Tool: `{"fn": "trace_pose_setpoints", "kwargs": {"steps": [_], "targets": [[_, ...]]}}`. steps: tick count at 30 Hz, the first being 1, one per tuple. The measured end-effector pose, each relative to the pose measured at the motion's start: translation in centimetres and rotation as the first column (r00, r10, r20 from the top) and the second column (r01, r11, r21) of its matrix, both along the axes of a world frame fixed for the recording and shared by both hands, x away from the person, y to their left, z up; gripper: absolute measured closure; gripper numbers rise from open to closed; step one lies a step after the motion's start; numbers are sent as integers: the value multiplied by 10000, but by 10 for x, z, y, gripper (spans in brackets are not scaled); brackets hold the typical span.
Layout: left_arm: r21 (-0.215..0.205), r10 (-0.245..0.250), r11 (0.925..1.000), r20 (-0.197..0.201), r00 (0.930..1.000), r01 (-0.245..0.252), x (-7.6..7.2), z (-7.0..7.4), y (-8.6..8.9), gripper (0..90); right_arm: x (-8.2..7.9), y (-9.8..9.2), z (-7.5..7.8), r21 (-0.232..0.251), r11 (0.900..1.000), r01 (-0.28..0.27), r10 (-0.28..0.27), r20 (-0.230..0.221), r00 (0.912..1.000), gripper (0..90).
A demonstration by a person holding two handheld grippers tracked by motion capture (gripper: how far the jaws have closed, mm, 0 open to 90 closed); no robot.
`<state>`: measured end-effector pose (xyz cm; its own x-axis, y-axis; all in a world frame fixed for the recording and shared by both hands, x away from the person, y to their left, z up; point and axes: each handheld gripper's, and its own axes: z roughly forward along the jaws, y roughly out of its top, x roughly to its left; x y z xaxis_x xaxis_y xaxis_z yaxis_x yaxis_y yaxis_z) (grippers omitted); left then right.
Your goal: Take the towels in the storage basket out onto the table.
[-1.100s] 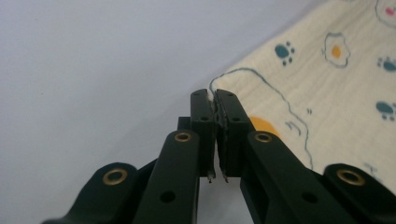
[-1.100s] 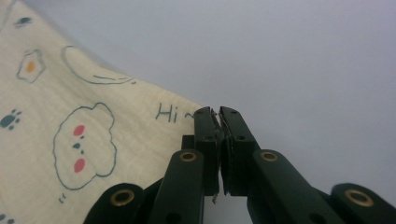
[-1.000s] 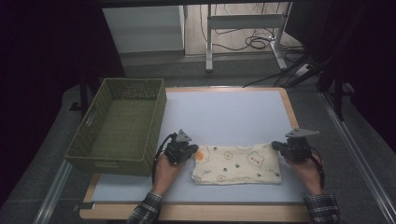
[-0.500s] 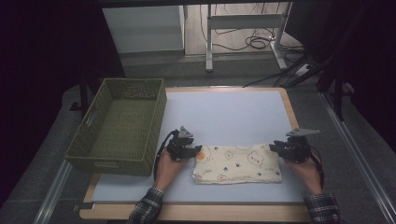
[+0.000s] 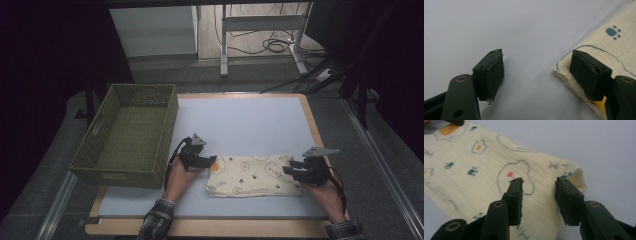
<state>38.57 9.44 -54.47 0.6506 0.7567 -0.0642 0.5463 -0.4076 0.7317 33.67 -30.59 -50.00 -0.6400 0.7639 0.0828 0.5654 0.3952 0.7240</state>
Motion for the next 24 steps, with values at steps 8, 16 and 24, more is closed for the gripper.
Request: {"fn": "trace_pose_setpoints", "kwargs": {"steps": [8, 16, 24], "targets": [[-27, 14, 10000, 10, 10000, -14, 0, 0, 0, 275, -14, 34, -1, -12, 9960, -891, 891, 12, 9960, 553], [-47, 23, 10000, 12, 10000, -23, 0, -1, 0, 275, -24, 78, -5, 93, 9784, -2064, 2065, -118, 9784, 554], [-62, 24, 10000, 20, 10000, -23, 0, -1, 0, 275, -33, 122, -10, 152, 9478, -3186, 3190, -405, 9469, 597]]}}
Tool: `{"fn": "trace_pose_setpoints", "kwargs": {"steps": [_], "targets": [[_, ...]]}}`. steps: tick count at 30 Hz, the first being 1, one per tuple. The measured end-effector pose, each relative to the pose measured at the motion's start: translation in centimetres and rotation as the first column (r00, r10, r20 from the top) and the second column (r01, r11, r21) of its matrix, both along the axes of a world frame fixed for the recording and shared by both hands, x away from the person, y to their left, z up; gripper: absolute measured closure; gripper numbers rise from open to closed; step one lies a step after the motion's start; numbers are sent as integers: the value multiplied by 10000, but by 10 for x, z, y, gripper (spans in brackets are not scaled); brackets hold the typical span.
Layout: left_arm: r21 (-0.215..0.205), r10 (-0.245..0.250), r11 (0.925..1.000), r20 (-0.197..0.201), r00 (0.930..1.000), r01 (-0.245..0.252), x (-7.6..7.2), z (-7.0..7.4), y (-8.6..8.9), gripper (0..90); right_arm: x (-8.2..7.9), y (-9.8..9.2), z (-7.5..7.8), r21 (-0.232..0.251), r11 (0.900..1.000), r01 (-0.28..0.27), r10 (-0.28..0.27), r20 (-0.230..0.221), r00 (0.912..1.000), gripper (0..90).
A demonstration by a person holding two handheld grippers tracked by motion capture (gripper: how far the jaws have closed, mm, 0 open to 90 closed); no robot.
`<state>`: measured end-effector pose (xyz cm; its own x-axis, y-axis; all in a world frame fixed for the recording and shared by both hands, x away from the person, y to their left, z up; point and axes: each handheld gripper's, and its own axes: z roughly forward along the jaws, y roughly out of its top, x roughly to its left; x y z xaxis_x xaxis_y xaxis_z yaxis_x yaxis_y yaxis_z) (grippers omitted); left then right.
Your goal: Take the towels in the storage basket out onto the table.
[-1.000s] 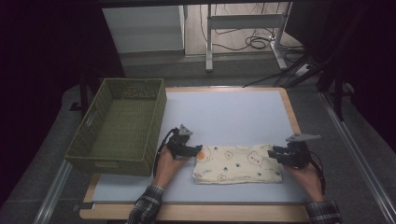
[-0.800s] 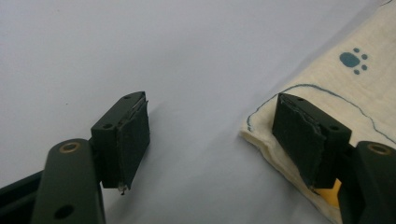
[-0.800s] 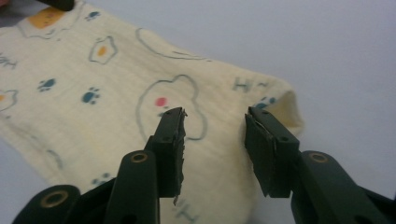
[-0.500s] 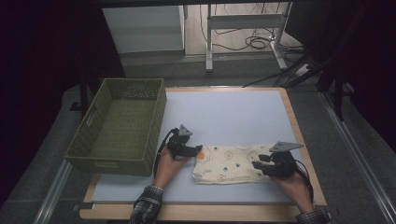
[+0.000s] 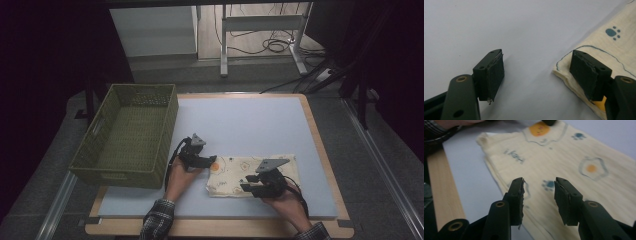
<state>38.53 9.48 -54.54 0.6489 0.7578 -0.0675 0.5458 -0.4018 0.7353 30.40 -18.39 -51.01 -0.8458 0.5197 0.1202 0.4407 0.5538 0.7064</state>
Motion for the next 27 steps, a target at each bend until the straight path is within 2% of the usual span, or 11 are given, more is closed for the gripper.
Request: {"fn": "trace_pose_setpoints", "kwargs": {"steps": [5, 10, 17, 20, 21, 22, 24, 27], "targets": [[16, -5, 10000, -12, 10000, 5, 0, 0, 0, 275, -4, 26, -2, 85, 9982, -601, 602, -110, 9981, 602], [3, 2, 10000, 3, 10000, -2, 0, 0, 0, 276, -9, 55, -4, 94, 9925, -1222, 1224, -137, 9924, 599], [3, 6, 10000, -1, 10000, -6, 0, 0, 0, 277, -12, 89, -10, -112, 9868, -1615, 1615, -38, 9869, 526], [16, 8, 10000, -4, 10000, -8, 0, 0, 0, 277, -12, 97, -18, -560, 9859, -1576, 1584, 108, 9873, 527], [19, 8, 10000, -5, 10000, -8, 0, 0, 0, 277, -13, 98, -19, -571, 9866, -1527, 1539, 175, 9879, 541], [22, 9, 10000, -2, 10000, -9, 0, 0, 0, 277, -14, 98, -20, -641, 9864, -1514, 1539, 371, 9874, 580], [52, 0, 10000, 33, 10000, -1, 0, 0, 0, 278, -19, 100, -20, -1148, 9834, -1402, 1522, 1037, 9829, 649], [151, -71, 9999, 138, 9999, 69, -1, 0, -1, 297, -22, 100, -20, -1295, 9818, -1392, 1553, 1238, 9801, 705]]}}
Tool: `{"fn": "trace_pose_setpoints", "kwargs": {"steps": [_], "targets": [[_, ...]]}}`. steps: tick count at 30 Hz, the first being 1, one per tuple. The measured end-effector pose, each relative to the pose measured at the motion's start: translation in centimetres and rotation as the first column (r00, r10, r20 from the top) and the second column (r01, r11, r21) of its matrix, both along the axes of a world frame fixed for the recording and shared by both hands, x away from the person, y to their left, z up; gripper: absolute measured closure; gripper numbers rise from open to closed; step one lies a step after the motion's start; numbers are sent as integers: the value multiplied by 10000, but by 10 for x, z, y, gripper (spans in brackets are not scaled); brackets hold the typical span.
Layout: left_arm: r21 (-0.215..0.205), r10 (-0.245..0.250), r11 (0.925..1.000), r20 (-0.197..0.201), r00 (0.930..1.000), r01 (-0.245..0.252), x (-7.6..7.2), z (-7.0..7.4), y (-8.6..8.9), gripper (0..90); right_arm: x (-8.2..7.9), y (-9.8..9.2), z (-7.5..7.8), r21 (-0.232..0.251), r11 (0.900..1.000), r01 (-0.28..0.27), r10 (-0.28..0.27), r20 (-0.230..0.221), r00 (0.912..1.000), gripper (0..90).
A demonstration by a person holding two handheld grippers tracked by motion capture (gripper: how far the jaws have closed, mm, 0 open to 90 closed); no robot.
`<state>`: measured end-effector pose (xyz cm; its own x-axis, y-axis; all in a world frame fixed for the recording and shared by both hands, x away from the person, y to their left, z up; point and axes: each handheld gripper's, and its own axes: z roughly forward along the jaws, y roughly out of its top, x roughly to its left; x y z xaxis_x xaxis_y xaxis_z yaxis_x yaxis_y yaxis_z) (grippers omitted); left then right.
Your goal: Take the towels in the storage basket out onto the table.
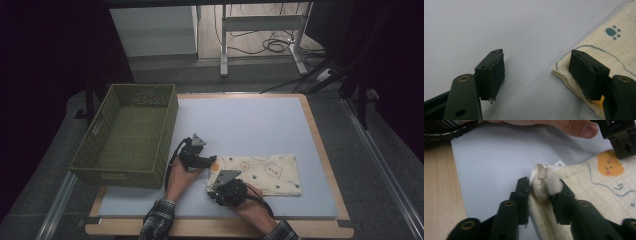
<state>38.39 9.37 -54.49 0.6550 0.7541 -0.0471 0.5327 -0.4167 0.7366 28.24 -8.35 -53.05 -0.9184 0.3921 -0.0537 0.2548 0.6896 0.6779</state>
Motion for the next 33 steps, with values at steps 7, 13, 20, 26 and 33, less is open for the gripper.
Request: {"fn": "trace_pose_setpoints", "kwargs": {"steps": [7, 13, 20, 26, 33], "targets": [[-357, -805, 9961, -6, 9968, 804, -5, 1, -1, 626, 6, -4, 0, 254, 9993, 258, -249, -344, 9991, 847], [-858, -1149, 9900, -248, 9931, 1124, -6, 2, -1, 868, 7, -8, 1, 512, 9985, 182, -155, -524, 9985, 847], [-1518, -1060, 9827, 111, 9943, 1064, -6, 15, 1, 868, 5, -16, 13, 960, 9951, 221, -180, -430, 9989, 848], [-1507, -1366, 9779, 636, 9886, 1448, -7, 36, -12, 866, 3, -34, 29, 1428, 9890, 380, -341, -294, 9990, 847], [-1400, -1653, 9743, 891, 9822, 1767, -4, 45, -34, 863, 0, -62, 37, 1667, 9826, 822, -791, -254, 9965, 847]]}}
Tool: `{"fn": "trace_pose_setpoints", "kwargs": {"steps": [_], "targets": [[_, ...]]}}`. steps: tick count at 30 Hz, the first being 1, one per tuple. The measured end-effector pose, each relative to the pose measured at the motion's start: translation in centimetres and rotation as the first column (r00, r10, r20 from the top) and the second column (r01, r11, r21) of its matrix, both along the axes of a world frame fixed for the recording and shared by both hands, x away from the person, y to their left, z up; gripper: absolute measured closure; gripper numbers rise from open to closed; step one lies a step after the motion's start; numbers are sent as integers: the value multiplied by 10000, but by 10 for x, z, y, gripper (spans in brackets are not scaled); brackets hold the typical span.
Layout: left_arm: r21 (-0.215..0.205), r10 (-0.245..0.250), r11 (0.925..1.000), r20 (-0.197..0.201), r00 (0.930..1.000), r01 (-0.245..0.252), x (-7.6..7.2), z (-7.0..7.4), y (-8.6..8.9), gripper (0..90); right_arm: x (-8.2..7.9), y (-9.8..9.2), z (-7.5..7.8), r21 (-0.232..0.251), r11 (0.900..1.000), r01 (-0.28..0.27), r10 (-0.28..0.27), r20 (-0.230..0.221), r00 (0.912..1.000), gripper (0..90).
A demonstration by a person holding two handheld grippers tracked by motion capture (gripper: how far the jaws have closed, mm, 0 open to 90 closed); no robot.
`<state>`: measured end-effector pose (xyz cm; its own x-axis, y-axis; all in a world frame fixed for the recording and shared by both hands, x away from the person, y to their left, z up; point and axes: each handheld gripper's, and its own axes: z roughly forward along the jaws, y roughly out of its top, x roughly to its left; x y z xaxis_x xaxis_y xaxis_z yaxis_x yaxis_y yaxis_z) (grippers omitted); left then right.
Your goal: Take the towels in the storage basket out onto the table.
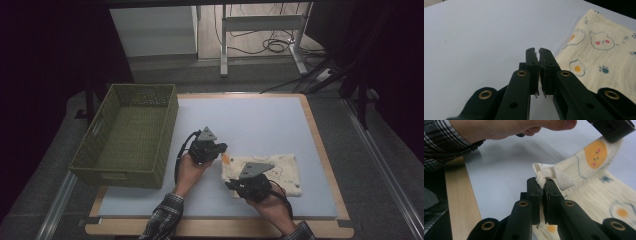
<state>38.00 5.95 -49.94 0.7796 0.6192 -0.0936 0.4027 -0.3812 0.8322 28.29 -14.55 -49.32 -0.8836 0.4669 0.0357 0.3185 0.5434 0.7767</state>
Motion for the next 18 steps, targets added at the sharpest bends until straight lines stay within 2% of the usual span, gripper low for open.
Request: {"fn": "trace_pose_setpoints", "kwargs": {"steps": [14, 18], "targets": [[237, -722, 9971, 132, 9973, 719, 10, -5, -53, 861, -5, -50, -6, 202, 9945, 1026, -1023, -154, 9946, 844], [95, -935, 9956, 162, 9955, 933, 13, -5, -66, 862, -7, -64, -7, 302, 9911, 1293, -1289, -159, 9915, 845]]}}
